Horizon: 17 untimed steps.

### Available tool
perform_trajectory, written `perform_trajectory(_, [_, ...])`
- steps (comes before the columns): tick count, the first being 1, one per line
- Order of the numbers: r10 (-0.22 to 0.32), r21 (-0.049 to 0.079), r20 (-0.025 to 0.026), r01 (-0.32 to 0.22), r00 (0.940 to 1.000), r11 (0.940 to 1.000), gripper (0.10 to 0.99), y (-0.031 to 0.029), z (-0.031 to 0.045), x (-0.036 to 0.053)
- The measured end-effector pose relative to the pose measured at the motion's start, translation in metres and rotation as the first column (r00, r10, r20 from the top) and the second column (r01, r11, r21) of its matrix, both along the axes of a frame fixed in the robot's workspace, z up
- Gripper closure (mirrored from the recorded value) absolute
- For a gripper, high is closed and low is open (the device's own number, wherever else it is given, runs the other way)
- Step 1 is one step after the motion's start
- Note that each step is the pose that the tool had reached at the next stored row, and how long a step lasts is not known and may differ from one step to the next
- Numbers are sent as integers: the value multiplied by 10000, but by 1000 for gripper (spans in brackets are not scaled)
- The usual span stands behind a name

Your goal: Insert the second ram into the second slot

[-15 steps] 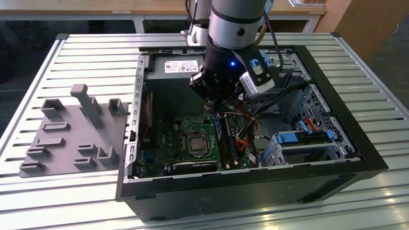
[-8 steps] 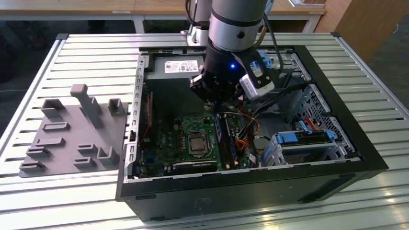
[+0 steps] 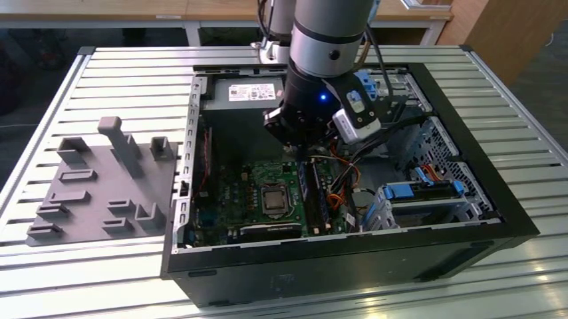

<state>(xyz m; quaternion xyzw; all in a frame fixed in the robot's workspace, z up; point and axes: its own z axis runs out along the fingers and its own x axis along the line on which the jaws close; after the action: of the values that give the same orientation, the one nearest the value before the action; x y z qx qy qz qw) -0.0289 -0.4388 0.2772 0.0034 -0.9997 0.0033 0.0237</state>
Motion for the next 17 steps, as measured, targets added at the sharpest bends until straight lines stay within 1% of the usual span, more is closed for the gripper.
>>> perform_trajectory(4, [-2, -5, 0, 2, 10000, 10000, 973, 0, -8, 28])
perform_trajectory(11, [-69, -9, 1, 69, 10000, 10000, 973, -5, -30, 32])
perform_trajectory(13, [-95, -8, 2, 95, 10000, 10000, 973, -26, -33, 32])
perform_trajectory(17, [-122, -8, 1, 122, 9999, 9999, 973, -92, -41, 32])
